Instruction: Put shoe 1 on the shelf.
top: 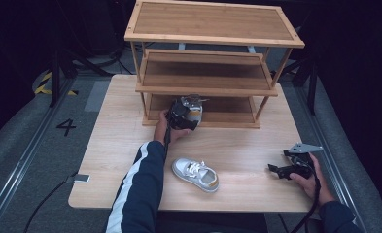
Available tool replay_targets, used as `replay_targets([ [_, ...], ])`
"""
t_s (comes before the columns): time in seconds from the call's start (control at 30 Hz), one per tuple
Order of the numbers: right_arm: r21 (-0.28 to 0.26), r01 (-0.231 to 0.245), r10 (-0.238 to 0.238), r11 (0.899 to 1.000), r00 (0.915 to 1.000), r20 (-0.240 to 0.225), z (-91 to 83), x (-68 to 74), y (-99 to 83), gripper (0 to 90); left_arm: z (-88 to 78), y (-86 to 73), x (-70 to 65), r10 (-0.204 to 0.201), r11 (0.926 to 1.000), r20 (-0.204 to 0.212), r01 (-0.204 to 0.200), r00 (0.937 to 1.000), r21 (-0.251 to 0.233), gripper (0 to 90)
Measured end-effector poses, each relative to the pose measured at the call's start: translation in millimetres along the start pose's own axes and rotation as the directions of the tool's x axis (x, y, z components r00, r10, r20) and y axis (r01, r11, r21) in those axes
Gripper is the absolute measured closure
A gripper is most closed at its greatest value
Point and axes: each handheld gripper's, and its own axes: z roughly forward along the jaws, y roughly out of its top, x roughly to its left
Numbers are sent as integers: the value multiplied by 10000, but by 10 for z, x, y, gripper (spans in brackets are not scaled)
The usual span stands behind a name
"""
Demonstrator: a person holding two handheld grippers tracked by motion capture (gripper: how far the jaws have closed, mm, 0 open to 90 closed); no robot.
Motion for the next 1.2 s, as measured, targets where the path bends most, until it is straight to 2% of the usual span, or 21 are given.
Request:
replay_targets([
  [0.07, 0, 2, -2, 10000, 10000, 0, 0, 0, 0, 39, 41, 36, 21, 333, 9994, -312, -334, 9990, -27, 261],
  [0.1, 0, -2, 2, 10000, 10000, 0, 0, 0, 0, 39, 55, 61, 53, 915, 9958, -481, -918, 9946, -33, 254],
  [0.13, -1, 3, -3, 10000, 10000, 1, 0, 0, 0, 39, 104, 54, -19, -245, 9995, -299, 238, 9993, -223, 252],
  [0.23, 1, 2, -2, 10000, 10000, 1, 0, 0, 0, 39, 126, 65, -16, -418, 9990, -467, 411, 9980, -157, 246],
  [0.27, -1, 4, -4, 10000, 10000, 6, -1, 0, -1, 40, 134, 85, 44, 305, 9994, -440, -311, 9986, -125, 239],
  [0.37, -3, -13, 13, 10000, 10000, -4, -3, 1, -2, 40, 142, 93, 86, 508, 9986, -250, -511, 9984, -129, 224],
  [0.4, 5, -4, 4, 10000, 10000, -13, -5, 1, -4, 40, 134, 78, 61, 63, 9999, -229, -66, 9997, -125, 231],
  [0.47, 3, 7, -7, 10000, 10000, -9, -5, 0, -4, 40, 125, 78, 75, 392, 9991, -270, -395, 9989, -134, 237],
  [0.53, 6, 3, -3, 10000, 10000, -12, -5, 0, -4, 40, 114, 48, 4, -526, 9984, 15, 526, 9986, -187, 263],
  [0.57, 6, 3, -3, 10000, 10000, -12, -5, 0, -4, 40, 92, 60, 73, 370, 9992, -283, -375, 9989, -168, 263],
  [0.6, 4, 10, -10, 10000, 10000, -13, -5, 0, -4, 40, 94, 42, 22, -497, 9985, 40, 497, 9988, -210, 269],
  [0.63, 7, 3, -3, 10000, 10000, -13, -5, 1, -4, 40, 77, 50, 65, -16, 9999, -258, 13, 9997, -112, 259],
  [0.7, 8, 4, -4, 10000, 10000, -10, -5, 1, -4, 40, 81, 46, 68, -29, 10000, -444, 25, 9990, -88, 267],
  [0.77, 7, 2, -2, 10000, 10000, -9, -5, 1, -4, 40, 75, 59, 130, 793, 9969, -645, -791, 9948, 48, 286],
  [0.87, 6, 7, -7, 10000, 10000, -10, -5, 0, -4, 40, 72, 53, 113, 578, 9983, -626, -578, 9964, 23, 291],
  [0.9, 4, 6, -6, 10000, 10000, -12, -5, 0, -4, 40, 37, 81, 174, 1650, 9863, -1008, -1646, 9811, 121, 318],
  [0.93, 4, 6, -6, 10000, 10000, -12, -5, 0, -4, 40, 37, 81, 174, 1650, 9863, -1008, -1646, 9811, 121, 315],
  [0.97, 5, 7, -7, 10000, 10000, -9, -5, 0, -4, 40, 47, 36, 53, -14, 9999, -513, 5, 9987, -172, 311],
  [1.07, 4, 6, -6, 10000, 10000, -13, -6, 1, -5, 40, -52, 13, -19, -250, 9994, -202, 244, 9995, -262, 301],
  [1.1, 4, 12, -12, 10000, 10000, -17, -7, 0, -7, 40, -81, 19, 3, 452, 9986, -279, -459, 9986, -249, 291],
  [1.2, 6, 11, -11, 10000, 10000, -18, -8, 1, -7, 40, -182, -11, -48, 1016, 9948, -154, -1017, 9947, -90, 282],
])
